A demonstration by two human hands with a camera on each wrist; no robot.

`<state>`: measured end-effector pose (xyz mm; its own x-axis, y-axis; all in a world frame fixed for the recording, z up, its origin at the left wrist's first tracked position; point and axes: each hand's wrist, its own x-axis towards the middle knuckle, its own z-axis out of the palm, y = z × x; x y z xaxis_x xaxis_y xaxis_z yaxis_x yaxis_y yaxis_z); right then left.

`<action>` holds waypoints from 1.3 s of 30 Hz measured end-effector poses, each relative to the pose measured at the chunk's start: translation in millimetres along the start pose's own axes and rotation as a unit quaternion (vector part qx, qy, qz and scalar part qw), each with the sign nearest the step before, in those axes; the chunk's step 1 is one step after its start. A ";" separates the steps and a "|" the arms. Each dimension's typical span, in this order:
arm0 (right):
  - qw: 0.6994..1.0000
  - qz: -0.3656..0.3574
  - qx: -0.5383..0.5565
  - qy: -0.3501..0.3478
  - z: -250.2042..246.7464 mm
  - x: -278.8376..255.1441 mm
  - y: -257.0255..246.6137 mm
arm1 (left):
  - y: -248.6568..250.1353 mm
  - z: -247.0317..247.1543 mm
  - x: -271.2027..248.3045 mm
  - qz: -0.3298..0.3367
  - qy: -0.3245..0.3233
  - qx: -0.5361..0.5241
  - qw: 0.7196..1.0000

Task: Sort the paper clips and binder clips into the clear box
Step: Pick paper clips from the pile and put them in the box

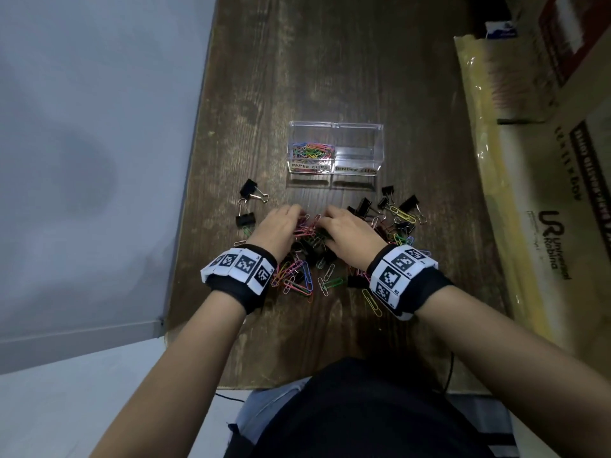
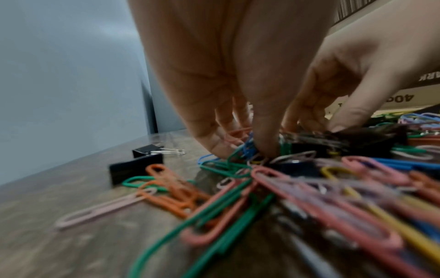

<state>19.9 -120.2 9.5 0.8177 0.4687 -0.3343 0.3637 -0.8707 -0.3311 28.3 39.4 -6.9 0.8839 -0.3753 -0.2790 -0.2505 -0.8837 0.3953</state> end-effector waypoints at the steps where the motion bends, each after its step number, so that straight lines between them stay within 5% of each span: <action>1: 1.000 0.010 0.017 0.008 1.1 -0.9 -0.1 | 3.3 1.4 1.4 -0.002 -0.005 0.016 1.000; 10: 0.992 0.084 0.095 0.018 -4.7 5.5 4.4 | 11.4 -1.1 5.4 -0.008 -0.020 0.035 0.999; 25: 0.995 -0.062 0.029 -0.070 -2.1 14.1 -2.7 | -26.6 -60.5 -8.2 -0.109 0.140 -0.171 0.969; 31: 0.996 -0.057 0.006 -0.061 1.4 17.6 -13.7 | -17.3 -63.2 13.7 -0.092 0.148 -0.222 0.959; 39: 0.993 -0.017 0.106 -0.058 -1.2 5.4 -3.9 | 20.7 -105.0 95.4 -0.068 0.268 -0.299 0.913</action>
<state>23.4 -114.4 10.0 0.7454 0.5225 -0.4139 0.2790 -0.8085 -0.5182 148.9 14.7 66.5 0.9972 0.0593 0.0446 -0.0056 -0.5405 0.8413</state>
